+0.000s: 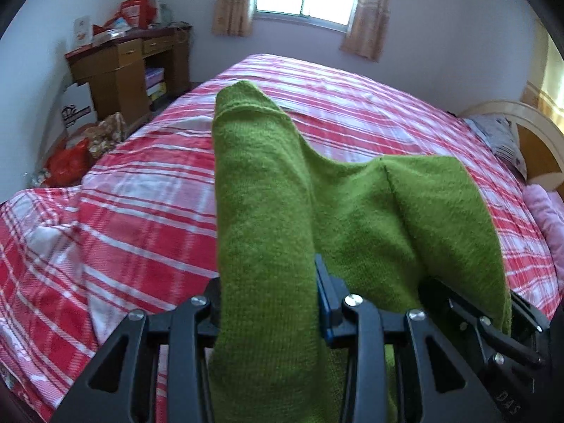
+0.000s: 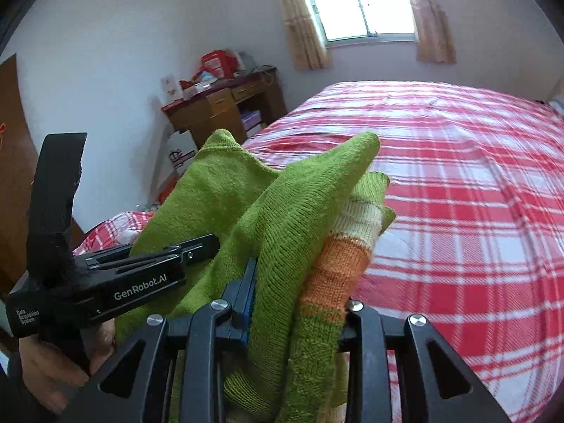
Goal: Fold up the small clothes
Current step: 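Carry the folded sweater with both grippers toward the bed corner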
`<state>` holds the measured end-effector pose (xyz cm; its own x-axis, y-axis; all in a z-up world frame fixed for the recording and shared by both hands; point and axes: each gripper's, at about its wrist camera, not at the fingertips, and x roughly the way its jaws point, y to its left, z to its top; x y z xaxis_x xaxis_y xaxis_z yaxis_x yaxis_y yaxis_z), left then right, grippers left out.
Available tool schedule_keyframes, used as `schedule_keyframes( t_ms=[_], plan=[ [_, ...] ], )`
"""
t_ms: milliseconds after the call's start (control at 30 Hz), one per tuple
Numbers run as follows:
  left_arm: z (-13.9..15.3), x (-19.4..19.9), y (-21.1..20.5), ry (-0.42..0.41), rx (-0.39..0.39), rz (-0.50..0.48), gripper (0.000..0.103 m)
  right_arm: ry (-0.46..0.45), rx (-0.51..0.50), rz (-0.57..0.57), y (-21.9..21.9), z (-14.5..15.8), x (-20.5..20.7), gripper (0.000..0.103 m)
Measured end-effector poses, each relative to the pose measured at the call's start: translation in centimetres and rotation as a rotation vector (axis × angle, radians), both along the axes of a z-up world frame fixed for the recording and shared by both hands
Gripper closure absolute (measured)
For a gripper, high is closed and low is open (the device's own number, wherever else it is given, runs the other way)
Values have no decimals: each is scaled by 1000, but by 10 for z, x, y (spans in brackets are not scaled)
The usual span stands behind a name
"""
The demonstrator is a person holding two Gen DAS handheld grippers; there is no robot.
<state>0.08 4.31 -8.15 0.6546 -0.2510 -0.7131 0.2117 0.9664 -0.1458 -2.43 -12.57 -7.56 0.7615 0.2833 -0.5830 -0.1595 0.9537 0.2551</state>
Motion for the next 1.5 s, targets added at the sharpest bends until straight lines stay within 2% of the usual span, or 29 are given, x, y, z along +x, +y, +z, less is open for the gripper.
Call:
schedule_keyframes(
  t_ms=[300,967,1333,1500],
  plan=[
    [-2,17,43,-6,3,87,65,-4,6,79,40,0,33,73],
    [-3,65,100,-15,40,200,65,-18,33,204,95,-6,99,73],
    [-16,121,106,-44,78,264,65,-78,-48,244,116,-24,172,73],
    [-34,144,105,-20,126,304,65,-42,-127,237,120,-47,209,73]
  ],
)
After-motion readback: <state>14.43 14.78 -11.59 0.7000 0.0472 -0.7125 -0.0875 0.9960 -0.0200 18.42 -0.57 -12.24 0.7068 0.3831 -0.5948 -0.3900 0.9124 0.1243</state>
